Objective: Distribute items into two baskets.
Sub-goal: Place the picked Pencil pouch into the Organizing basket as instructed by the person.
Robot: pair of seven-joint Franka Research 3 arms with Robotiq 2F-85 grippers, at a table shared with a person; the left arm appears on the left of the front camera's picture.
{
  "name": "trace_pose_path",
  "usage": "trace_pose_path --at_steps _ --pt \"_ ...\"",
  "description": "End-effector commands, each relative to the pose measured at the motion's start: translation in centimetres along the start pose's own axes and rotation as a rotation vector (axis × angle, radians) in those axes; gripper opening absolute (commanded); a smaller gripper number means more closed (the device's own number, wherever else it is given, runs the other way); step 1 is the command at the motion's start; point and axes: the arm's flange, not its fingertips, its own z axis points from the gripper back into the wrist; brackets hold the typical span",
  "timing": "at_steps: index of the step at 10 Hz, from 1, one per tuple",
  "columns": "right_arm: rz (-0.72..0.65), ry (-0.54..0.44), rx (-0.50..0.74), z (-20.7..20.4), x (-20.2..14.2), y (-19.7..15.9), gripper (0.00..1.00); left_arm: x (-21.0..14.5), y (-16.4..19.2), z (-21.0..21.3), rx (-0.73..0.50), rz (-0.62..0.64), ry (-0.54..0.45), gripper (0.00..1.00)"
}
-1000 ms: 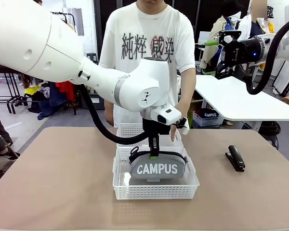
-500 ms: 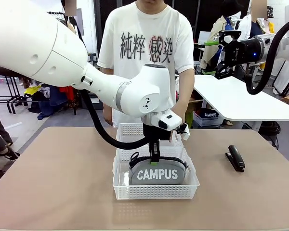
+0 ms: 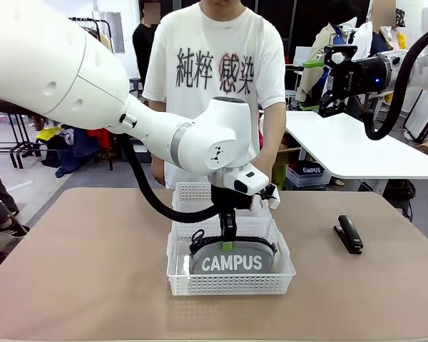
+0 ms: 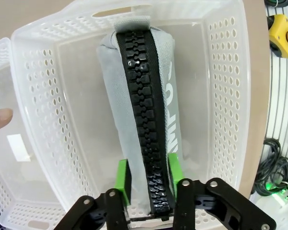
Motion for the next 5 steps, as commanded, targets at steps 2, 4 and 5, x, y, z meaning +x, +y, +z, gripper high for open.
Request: trace_pose_path --at_steps 2,4,5 --pt "0.006 0.005 -0.014 0.1 0.0 0.2 1.0 -0.8 -0.7 0.4 -0.011 0.022 -0.004 1.0" --pt "0.006 0.005 -0.014 0.1 0.0 0.2 1.0 -1.1 -0.9 1.0 -0.016 0.029 -0.01 1.0" --pt "0.006 0.005 -0.014 0.1 0.0 0.2 1.0 -1.2 -0.9 1.3 -0.017 0.031 -0.012 1.0"
